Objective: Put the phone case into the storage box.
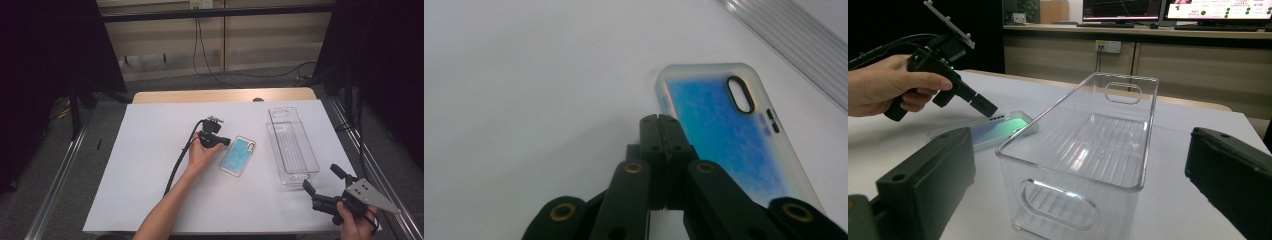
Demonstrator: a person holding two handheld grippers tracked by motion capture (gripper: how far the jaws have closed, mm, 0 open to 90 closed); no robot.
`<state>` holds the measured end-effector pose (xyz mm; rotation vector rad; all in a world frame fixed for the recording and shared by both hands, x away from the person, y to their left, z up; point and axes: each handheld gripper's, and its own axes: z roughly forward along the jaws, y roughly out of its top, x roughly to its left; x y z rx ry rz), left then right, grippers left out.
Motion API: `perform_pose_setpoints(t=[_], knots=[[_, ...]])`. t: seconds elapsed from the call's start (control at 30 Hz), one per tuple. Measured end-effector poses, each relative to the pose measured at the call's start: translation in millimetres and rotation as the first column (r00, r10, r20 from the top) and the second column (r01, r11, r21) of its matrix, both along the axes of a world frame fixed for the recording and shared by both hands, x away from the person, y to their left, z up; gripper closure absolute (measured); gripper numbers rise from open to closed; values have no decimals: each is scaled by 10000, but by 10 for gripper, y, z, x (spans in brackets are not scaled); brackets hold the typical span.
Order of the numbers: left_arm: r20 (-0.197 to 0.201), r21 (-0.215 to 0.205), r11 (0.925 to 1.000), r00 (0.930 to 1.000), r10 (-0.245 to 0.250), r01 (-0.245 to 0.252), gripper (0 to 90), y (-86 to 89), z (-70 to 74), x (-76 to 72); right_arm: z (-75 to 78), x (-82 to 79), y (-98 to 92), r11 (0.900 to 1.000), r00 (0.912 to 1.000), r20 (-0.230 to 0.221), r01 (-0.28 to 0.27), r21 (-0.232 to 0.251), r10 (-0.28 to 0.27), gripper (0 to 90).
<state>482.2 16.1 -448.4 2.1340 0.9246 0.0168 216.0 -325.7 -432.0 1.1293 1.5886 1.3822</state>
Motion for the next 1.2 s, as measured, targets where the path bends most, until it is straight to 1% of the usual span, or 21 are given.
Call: perform_pose_setpoints(t=[0.1, 0.13, 0.17, 0.2, 0.23, 0.27, 0.33, 0.47, 0.53, 0.63, 0.7, 0.73, 0.8, 0.83, 0.9, 0.93, 0.97, 1.0, 1.1, 1.13, 1.2], knots=[[167, -102, 9999, 9998, -69, 70, 874, 40, 69, -14, -2, -6, -9, 10000, 10000, 7, 38, 0, -38, 0], [345, -103, 9999, 9993, -130, 133, 864, 53, 100, -30, -1, -11, -16, 10000, 10000, 18, 72, 7, -72, 0], [583, -256, 9994, 9981, -207, 223, 860, 80, 138, -61, 0, -14, -16, 10000, 10000, 29, 59, 1, -59, 0], [583, -256, 9994, 9981, -207, 223, 855, 80, 138, -61, 2, -18, -15, 10000, 10000, 30, 48, -1, -48, 0], [586, -425, 9987, 9980, -243, 268, 855, 97, 155, -78, 2, -18, -15, 10000, 10000, 30, 48, -1, -48, 0], [637, -500, 9984, 9977, -247, 279, 821, 117, 175, -101, 4, -23, -13, 10000, 10000, 41, 62, -16, -62, 0], [848, -507, 9984, 9962, -217, 261, 799, 139, 197, -142, 4, -23, -12, 10000, 10000, 36, 75, -4, -75, 0], [1122, -408, 9989, 9935, -193, 240, 675, 180, 228, -205, 2, -19, -8, 10000, 10000, 17, 76, -27, -76, 0], [1151, -357, 9991, 9932, -184, 226, 671, 205, 230, -217, 2, -19, -7, 10000, 10000, 15, 74, -24, -74, 0], [1043, -479, 9988, 9945, -12, 63, 550, 242, 224, -239, 3, -22, -9, 10000, 10000, 20, 71, -11, -71, 0], [1199, -431, 9991, 9928, 37, 14, 472, 262, 232, -258, 1, -20, -12, 10000, 10000, -3, 86, -17, -86, 0], [1302, -352, 9994, 9914, 103, -58, 404, 268, 241, -274, 1, -20, -10, 10000, 10000, 2, 83, -22, -83, 0], [1401, -291, 9995, 9901, 131, -91, 374, 279, 263, -286, 2, -20, -9, 10000, 10000, 8, 76, -27, -76, 0], [1471, -256, 9996, 9890, 181, -145, 328, 283, 284, -293, 2, -20, -7, 10000, 10000, 8, 70, -30, -70, 0], [1399, -494, 9985, 9897, 311, -244, 213, 295, 322, -303, 2, -18, -6, 10000, 10000, 2, 87, -30, -87, 0], [1485, -528, 9981, 9882, 384, -308, 181, 300, 344, -314, 1, -17, -6, 10000, 10000, -6, 84, -36, -84, 0], [1635, -521, 9980, 9856, 431, -350, 100, 303, 364, -323, 1, -16, -6, 10000, 10000, -14, 89, -39, -89, 0], [1690, -542, 9979, 9846, 445, -358, 100, 307, 376, -328, 1, -16, -6, 10000, 10000, -14, 89, -39, -89, 0], [1251, -985, 9950, 9917, 281, -157, 64, 338, 406, -332, 1, -17, -5, 10000, 10000, -5, 83, -33, -83, 0], [1190, -923, 9956, 9925, 281, -171, 55, 335, 412, -342, 1, -17, -6, 10000, 10000, -6, 92, -29, -92, 0], [1522, -389, 9986, 9875, 401, -346, 39, 320, 423, -371, 1, -17, -7, 10000, 10000, -4, 93, -19, -93, 0]])
